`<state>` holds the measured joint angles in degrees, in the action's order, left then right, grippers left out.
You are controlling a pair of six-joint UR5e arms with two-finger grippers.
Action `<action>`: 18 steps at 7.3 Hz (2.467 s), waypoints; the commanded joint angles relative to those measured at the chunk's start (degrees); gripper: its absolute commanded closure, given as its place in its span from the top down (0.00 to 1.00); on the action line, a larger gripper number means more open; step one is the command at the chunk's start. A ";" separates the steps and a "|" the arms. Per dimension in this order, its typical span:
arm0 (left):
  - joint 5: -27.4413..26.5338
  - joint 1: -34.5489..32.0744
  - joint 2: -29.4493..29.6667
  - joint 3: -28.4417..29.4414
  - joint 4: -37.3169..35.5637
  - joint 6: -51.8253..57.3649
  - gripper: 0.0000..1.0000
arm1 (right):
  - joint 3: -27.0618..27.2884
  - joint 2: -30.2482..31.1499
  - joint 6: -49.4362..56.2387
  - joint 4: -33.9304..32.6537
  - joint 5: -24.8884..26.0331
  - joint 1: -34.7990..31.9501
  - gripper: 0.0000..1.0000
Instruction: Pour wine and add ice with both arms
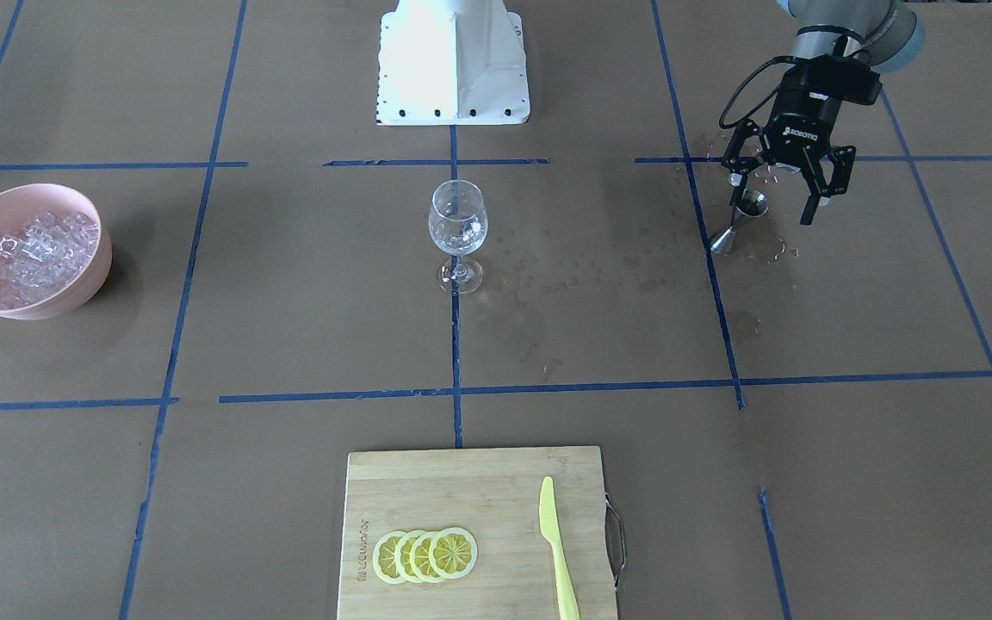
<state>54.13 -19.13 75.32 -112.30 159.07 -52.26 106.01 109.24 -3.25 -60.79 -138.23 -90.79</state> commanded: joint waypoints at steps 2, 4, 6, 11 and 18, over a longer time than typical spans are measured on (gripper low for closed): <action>-12.10 8.49 -0.44 4.80 0.18 -7.05 1.00 | -0.01 0.00 -0.09 -0.03 0.07 0.00 1.00; -15.26 10.77 -0.44 6.30 0.27 -7.95 1.00 | -0.10 0.00 -0.09 -0.03 0.16 0.00 1.00; -15.98 12.10 -0.26 7.62 0.27 -9.00 1.00 | -0.10 0.00 -0.09 -0.03 0.16 0.00 1.00; -18.88 14.21 2.02 13.68 0.36 -11.20 0.76 | -0.10 0.00 -0.09 -0.12 0.16 0.00 1.00; -18.88 15.53 2.81 14.83 0.36 -11.20 0.44 | -0.27 0.00 -0.09 -0.12 0.07 0.00 1.00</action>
<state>35.24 -3.67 78.13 -97.48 159.43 -63.46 105.72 109.25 -3.33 -60.88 -138.15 -90.79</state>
